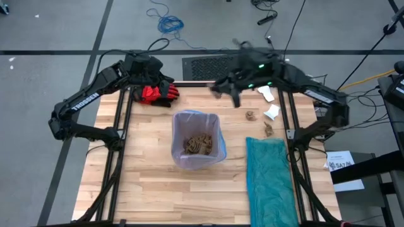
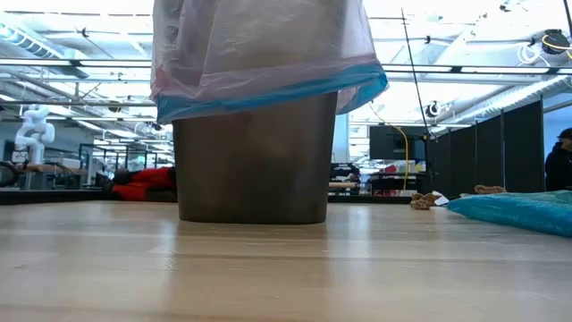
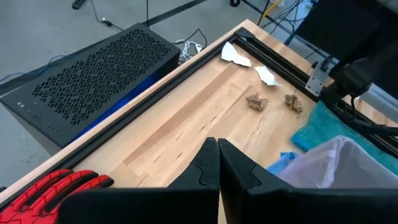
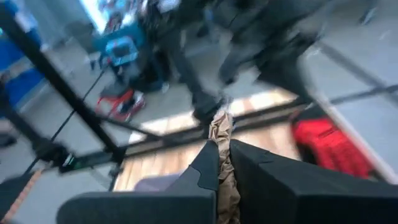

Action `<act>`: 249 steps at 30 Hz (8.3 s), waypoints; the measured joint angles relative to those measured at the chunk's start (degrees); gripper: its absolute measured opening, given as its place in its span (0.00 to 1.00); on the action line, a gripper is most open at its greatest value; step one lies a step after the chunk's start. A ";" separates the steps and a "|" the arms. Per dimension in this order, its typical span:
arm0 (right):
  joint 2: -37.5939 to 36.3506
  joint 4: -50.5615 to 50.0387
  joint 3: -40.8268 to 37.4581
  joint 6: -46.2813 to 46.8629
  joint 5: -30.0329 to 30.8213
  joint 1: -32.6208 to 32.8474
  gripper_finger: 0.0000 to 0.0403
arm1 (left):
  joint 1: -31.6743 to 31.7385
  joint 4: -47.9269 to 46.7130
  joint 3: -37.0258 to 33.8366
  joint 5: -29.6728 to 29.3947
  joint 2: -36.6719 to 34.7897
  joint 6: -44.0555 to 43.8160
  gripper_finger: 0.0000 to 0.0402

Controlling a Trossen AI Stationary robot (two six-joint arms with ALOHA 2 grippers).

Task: Place trash/remove bag and relplace
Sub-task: Put the brown napkin into the trash bin, then put the white paper into the trash bin

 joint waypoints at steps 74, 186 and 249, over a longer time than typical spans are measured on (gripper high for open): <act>-1.67 -3.90 -50.12 22.32 12.07 -14.10 0.01 | 1.98 -0.48 -0.04 -1.95 1.60 5.03 0.00; 23.57 -2.66 -36.81 -4.49 41.24 -41.16 0.03 | 5.04 -2.11 0.00 -4.47 3.39 2.93 0.00; 3.21 -31.66 8.13 11.68 17.35 3.03 0.49 | 5.04 -0.98 -0.02 -4.18 5.27 4.59 0.00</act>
